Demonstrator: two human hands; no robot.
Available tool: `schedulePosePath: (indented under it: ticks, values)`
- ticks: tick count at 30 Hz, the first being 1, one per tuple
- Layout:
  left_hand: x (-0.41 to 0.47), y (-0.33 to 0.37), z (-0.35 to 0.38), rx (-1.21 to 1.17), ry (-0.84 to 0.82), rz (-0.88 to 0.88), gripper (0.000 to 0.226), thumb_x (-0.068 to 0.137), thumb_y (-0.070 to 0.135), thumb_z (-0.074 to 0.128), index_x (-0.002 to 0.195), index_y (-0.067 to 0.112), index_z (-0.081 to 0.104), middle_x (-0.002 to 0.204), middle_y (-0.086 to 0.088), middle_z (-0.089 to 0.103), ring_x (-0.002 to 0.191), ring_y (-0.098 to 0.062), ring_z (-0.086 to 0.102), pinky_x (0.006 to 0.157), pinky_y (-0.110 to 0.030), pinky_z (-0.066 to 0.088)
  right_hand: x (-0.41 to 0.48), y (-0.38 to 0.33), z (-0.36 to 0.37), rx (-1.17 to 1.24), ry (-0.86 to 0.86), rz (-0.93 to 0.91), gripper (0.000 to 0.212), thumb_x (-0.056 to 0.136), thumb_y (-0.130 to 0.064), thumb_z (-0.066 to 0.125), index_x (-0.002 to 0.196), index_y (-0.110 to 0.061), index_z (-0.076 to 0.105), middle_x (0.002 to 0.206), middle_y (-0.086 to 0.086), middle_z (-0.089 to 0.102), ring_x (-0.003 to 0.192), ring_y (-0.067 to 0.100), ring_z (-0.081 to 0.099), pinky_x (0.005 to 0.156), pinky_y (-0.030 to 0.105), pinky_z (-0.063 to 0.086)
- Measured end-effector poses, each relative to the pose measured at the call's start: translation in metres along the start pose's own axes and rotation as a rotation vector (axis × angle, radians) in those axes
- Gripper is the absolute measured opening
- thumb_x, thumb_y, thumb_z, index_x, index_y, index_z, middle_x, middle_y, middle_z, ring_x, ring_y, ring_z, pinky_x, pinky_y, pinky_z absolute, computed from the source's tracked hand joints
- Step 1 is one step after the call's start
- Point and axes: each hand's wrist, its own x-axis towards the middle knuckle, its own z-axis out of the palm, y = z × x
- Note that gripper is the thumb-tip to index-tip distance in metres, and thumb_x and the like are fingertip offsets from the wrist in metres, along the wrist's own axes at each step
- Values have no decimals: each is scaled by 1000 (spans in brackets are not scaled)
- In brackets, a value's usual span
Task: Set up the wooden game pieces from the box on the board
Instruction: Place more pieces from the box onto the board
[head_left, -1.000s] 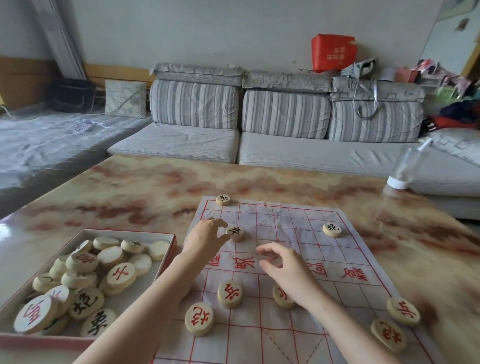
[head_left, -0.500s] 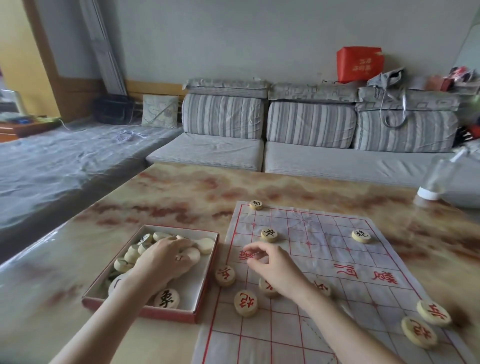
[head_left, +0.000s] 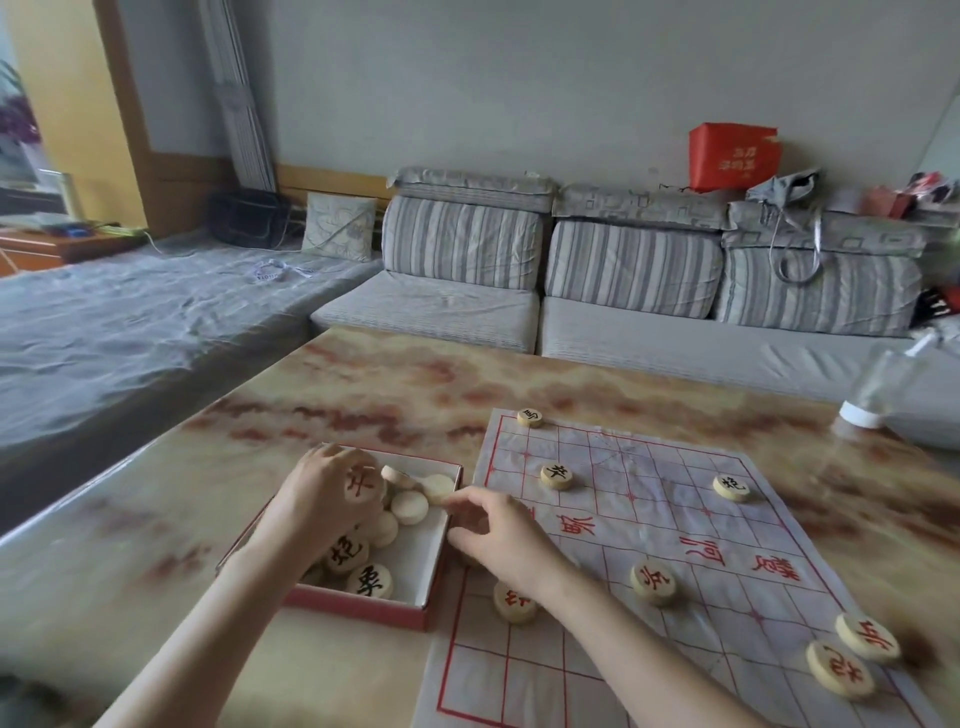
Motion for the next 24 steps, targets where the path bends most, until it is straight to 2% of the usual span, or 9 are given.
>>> schedulePosePath:
  ticks: [3,5,7,9,11,13,16,19,24]
  values:
    - [-1,-13,-22,14,53,-18,40,66,25,78,104,18,67,103,-5,63,100,-25,55,81,-30,42,10,-21,24,19,-78,-11,36,86,-11,58,121,-17,58,118,-5,61,97,3,52,72,-1,36]
    - [-3,-22,-34,12,88,-60,39,66,24,79,103,17,68,103,-7,64,99,-28,57,84,-33,44,18,-34,43,22,-147,-17,39,85,-9,58,123,-15,57,108,-8,61,91,2,52,71,0,35]
    - [-6,-31,-44,20,97,-108,43,65,21,80,105,14,68,107,-10,64,100,-30,57,87,-35,45,25,-47,64,-1,-191,-12,42,83,-9,60,124,-17,55,101,-6,58,91,5,52,80,8,39]
    - [-12,-40,-50,20,102,-148,47,64,21,82,108,13,67,109,-11,64,99,-29,58,87,-35,46,35,-53,86,-92,-199,-31,51,80,-13,64,129,-22,51,120,0,57,112,14,52,97,25,40]
    - [-17,-45,-54,11,104,-174,46,64,21,81,107,13,67,108,-10,63,95,-29,59,86,-35,48,42,-59,102,-238,-193,-102,58,80,-18,65,133,-28,45,141,-1,44,133,18,37,108,37,34]
    - [-22,-49,-56,-3,101,-190,43,65,20,80,106,13,68,107,-10,63,94,-28,59,85,-35,48,45,-61,109,-346,-210,-170,55,85,-16,59,135,-30,44,150,-2,33,141,16,21,111,32,26]
    - [-27,-53,-59,-16,127,-195,38,67,20,78,104,16,68,105,-9,63,94,-27,60,84,-34,49,46,-61,114,-354,-269,-221,49,89,-13,54,136,-23,46,149,5,34,144,23,10,116,30,13]
    - [-30,-56,-61,-44,113,-194,42,63,19,82,102,20,67,101,-7,65,88,-26,63,79,-34,51,44,-61,114,-303,-263,-219,47,87,-12,59,133,-18,50,147,8,38,142,24,15,117,29,12]
    - [-33,-47,-56,-74,69,-169,43,60,20,83,100,22,67,99,-3,67,88,-23,62,79,-34,52,33,-54,96,-114,-168,-112,54,78,-14,68,129,-19,52,134,8,46,130,19,35,107,25,28]
